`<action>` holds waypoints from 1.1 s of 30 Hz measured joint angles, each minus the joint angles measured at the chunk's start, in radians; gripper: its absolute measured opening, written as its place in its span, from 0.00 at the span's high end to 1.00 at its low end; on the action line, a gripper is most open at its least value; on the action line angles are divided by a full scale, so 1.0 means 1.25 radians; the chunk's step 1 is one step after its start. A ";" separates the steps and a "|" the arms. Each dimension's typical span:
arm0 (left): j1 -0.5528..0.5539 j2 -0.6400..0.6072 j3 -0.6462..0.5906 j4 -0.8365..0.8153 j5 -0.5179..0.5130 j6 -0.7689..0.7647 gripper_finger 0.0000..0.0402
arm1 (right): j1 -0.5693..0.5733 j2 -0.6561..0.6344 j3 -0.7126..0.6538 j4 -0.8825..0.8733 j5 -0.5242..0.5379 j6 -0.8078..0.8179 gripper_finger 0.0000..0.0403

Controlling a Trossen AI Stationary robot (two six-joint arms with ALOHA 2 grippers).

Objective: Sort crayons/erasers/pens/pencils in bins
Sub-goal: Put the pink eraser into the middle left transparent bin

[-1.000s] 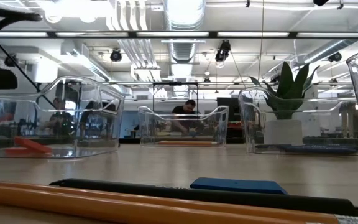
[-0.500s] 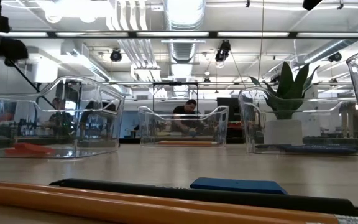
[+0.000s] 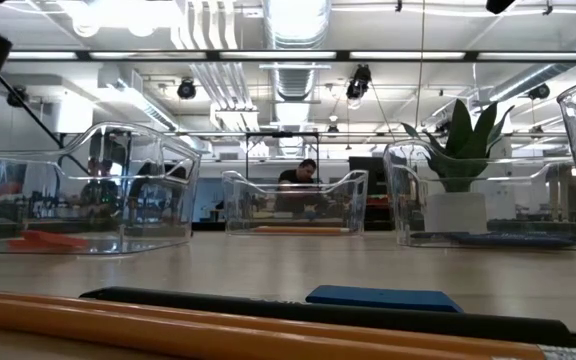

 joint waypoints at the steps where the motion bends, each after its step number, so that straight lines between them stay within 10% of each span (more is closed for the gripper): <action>1: 0.000 0.007 -0.005 -0.005 0.000 -0.022 0.73 | 0.000 0.000 0.000 0.000 0.000 0.000 0.58; 21: 0.005 0.131 -0.011 0.041 0.003 -0.142 0.73 | 0.001 0.000 -0.005 0.000 -0.001 -0.001 0.58; 33: 0.006 0.116 0.065 0.279 -0.129 0.032 0.73 | 0.000 0.000 -0.005 0.002 -0.001 -0.006 0.58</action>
